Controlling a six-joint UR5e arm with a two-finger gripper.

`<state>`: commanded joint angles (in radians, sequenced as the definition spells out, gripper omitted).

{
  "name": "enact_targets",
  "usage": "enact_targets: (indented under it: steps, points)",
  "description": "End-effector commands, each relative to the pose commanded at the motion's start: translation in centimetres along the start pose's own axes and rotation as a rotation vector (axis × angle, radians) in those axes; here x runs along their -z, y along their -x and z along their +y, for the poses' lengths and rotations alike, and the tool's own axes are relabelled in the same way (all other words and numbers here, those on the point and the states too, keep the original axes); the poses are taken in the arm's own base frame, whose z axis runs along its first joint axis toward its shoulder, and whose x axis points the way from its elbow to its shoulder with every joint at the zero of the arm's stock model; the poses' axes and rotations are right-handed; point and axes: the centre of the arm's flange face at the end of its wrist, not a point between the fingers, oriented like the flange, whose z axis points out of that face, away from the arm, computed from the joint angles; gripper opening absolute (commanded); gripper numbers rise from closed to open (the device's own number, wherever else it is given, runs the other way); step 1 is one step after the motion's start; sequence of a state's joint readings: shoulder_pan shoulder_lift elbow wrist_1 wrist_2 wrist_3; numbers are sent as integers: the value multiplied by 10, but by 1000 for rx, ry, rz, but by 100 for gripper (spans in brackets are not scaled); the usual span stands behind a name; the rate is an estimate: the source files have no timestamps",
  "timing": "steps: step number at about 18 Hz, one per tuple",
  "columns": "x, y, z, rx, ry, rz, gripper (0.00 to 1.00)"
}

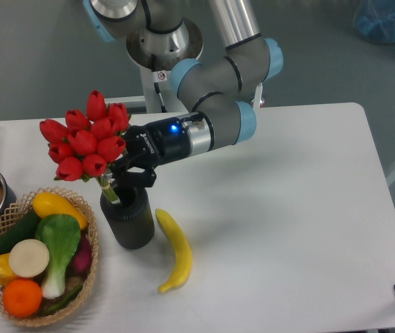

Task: Insert the flowers into the vase
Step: 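Push the tulip bunch further down into the vase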

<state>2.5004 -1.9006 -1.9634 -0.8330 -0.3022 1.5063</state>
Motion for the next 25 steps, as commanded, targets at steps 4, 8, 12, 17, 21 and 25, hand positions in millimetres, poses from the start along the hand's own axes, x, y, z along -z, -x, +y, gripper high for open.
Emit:
enact_targets:
  steps: [4, 8, 12, 17, 21, 25]
  points:
    - [5, -4, 9, 4, -1, -12, 44]
    - [11, -5, 14, -19, -1, -24, 44]
    - [15, -6, 18, -15, 0, -32, 44]
    - [23, -9, 34, -36, 1, -49, 44]
    - [31, -8, 34, -33, 0, -66, 44]
    - [42, -7, 36, -29, 3, -87, 44]
